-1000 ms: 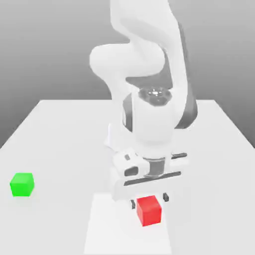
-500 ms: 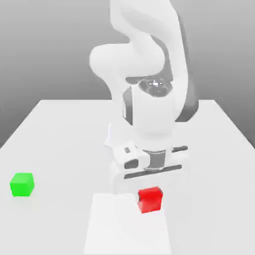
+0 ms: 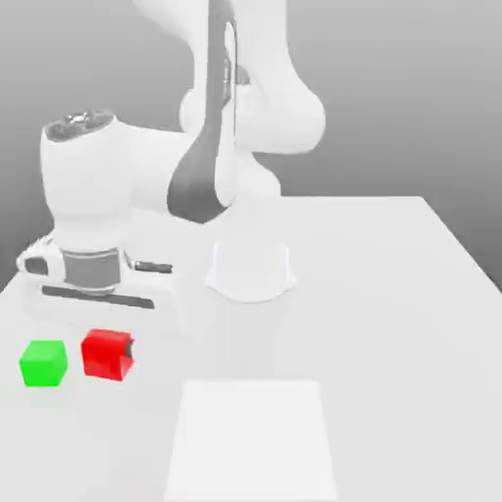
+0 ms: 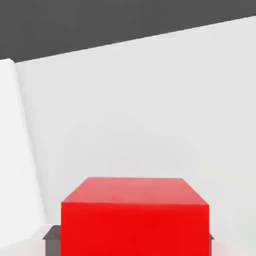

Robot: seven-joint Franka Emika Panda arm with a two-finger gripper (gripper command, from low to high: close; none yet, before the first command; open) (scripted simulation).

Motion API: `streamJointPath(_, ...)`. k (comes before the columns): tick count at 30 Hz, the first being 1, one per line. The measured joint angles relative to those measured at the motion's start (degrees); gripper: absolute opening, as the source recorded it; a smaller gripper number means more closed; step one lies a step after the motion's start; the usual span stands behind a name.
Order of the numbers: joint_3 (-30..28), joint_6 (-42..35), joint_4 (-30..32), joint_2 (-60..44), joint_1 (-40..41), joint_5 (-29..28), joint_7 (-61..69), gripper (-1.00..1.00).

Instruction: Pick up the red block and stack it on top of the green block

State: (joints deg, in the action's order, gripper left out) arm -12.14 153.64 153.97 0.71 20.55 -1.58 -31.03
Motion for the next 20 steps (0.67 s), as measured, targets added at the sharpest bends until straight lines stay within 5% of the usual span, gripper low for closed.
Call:
streamJointPath(8, -6.2, -1.6, -1.4, -0.1, 12.0, 1.3, 3.9, -1.00)
streamJointPath(17, -0.8, 7.3, -2.0, -9.9, 14.6, 8.2, 9.1, -1.00)
streamJointPath(18, -0.4, 8.3, -2.0, -11.0, 14.9, 8.9, 9.6, 1.00)
streamJointPath(20, -0.4, 8.3, -2.0, -11.0, 14.9, 8.9, 9.6, 1.00)
